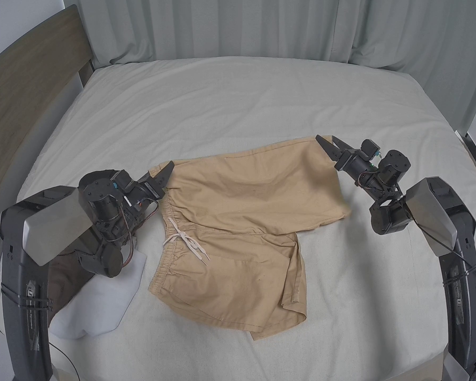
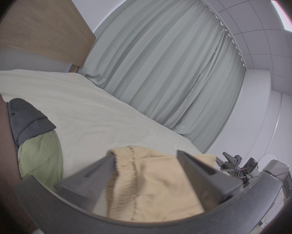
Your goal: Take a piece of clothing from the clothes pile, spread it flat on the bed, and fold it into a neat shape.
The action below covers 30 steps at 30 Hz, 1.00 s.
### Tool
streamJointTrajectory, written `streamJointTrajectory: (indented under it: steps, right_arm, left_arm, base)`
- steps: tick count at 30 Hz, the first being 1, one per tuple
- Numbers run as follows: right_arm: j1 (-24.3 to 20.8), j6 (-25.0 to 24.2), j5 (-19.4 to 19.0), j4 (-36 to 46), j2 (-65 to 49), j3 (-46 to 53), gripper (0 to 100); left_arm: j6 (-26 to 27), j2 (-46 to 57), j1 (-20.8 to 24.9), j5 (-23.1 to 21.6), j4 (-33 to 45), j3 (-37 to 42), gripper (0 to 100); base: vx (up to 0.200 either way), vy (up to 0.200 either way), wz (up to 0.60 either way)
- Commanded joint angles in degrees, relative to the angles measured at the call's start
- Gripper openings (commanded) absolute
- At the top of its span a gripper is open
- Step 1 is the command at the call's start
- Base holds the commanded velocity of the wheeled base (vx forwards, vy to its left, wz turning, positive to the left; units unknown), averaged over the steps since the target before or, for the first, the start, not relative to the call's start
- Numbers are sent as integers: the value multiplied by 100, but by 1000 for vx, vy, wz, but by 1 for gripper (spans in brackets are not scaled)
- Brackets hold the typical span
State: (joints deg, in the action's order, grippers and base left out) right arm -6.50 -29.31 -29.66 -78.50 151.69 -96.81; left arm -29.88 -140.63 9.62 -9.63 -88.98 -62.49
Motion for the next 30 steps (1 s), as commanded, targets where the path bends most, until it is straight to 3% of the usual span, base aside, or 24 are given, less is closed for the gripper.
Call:
streamJointTrajectory:
  steps: [1, 13, 21, 23, 30]
  right_arm:
    - [-36, 13, -5, -192, -131, 540, 100]
    - [-247, 74, -5, -992, -1080, 2667, 100]
    - [-387, 777, -22, -992, -1783, 4266, 100]
    - [-510, 1041, -40, -992, -2117, 4961, 100]
    - [-756, 1120, -49, -975, -2697, 5936, 100]
  left_arm:
    - [-88, 1, 66, 23, -23, 17, 100]
    - [-53, 299, 216, 14, -23, 562, 100]
    - [-9, 1090, 357, -92, -23, 1424, 100]
    - [149, 1486, 374, -487, -23, 1942, 100]
    - [870, 2048, 339, -1252, -23, 2812, 100]
  base:
    - [0, 0, 0]
    - [0, 0, 0]
    - [0, 0, 0]
    - [0, 0, 0]
    - [0, 0, 0]
